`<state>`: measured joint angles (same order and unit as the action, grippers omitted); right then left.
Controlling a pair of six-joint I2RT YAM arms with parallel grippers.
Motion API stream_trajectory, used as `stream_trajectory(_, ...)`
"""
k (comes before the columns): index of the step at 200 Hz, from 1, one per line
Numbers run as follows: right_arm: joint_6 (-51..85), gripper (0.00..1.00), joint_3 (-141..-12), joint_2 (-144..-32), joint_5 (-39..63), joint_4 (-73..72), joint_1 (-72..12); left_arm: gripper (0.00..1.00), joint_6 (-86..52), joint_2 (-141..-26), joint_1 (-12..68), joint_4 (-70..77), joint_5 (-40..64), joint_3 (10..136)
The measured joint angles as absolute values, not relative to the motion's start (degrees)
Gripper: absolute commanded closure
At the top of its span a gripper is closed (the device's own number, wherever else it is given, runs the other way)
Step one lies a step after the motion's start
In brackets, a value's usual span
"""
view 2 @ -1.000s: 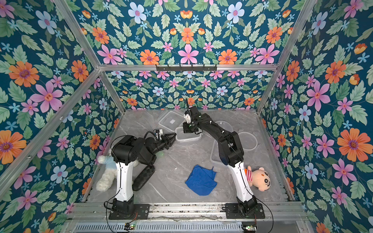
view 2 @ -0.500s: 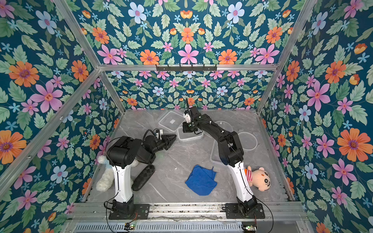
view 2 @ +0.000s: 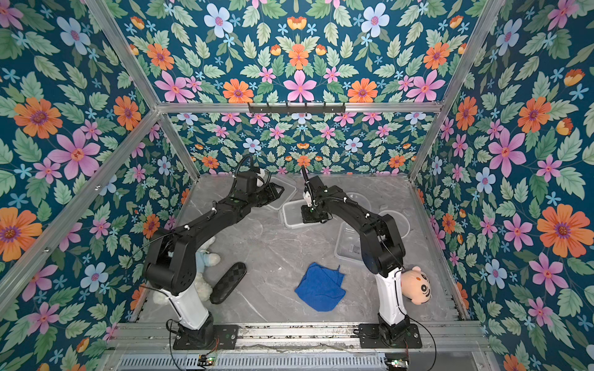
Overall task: Wipe the insides of the lunch boxes
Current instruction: Open the fastener of the lunch box, then adjust the lunch box at the center of the board.
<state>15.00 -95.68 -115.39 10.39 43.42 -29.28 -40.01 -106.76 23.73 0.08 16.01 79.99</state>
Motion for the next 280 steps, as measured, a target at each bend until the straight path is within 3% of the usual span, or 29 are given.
stream_trajectory(70,16.12,1.00,-89.27,-111.42,2.85,47.92,-24.58,0.55,-35.44,-123.00,25.80,-8.78,12.32,94.00)
stream_trajectory(155,15.00,1.00,-116.29,-132.92,8.54,50.28,-23.77,0.54,-35.68,-118.41,25.69,-7.64,11.42,86.41)
stream_trajectory(197,14.37,1.00,-122.87,-136.64,12.78,50.63,-23.64,0.53,-36.01,-114.08,24.80,-7.88,8.71,80.58)
stream_trajectory(220,14.39,1.00,-115.28,-132.22,14.90,46.78,-23.18,0.53,-36.18,-112.90,23.59,-9.76,8.95,79.57)
stream_trajectory(252,16.97,0.78,-95.83,-120.36,19.20,34.96,-20.10,0.52,-37.01,-112.01,22.96,-12.80,8.05,83.40)
stream_trajectory(280,22.76,0.71,-80.79,-115.09,27.14,17.50,-16.49,0.52,-37.17,-112.42,25.34,-13.21,7.73,88.97)
